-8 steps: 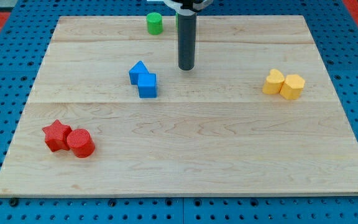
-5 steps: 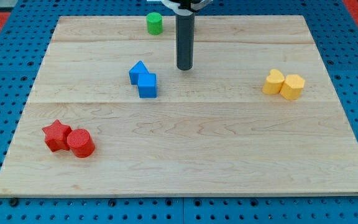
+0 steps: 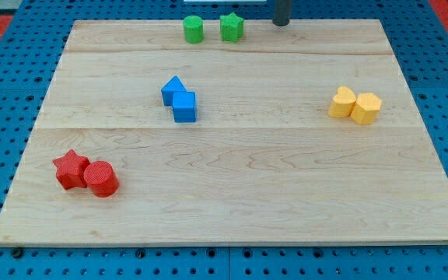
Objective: Move the green circle towards the blue cube
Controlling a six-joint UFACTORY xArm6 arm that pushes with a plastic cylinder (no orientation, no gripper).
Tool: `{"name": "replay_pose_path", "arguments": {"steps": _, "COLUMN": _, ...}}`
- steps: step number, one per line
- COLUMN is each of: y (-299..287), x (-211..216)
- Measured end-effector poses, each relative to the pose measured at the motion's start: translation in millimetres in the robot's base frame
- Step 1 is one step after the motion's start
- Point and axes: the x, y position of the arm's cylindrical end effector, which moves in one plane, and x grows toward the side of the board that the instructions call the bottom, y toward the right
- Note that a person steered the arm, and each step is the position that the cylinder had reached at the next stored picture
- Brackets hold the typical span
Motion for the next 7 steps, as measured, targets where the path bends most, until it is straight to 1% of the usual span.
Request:
{"name": "replay_pose_path", "arguments": {"steps": 1, "y": -24.4, "x": 2.2}}
{"name": "replay_pose_path", "arguments": {"steps": 4, "y": -150.0, "x": 1.0}}
{"name": "replay_pose_path", "arguments": {"steps": 5, "y": -159.6, "x": 1.7}}
{"name": "replay_pose_path", "arguments": {"steps": 7, "y": -208.9, "x": 1.2}}
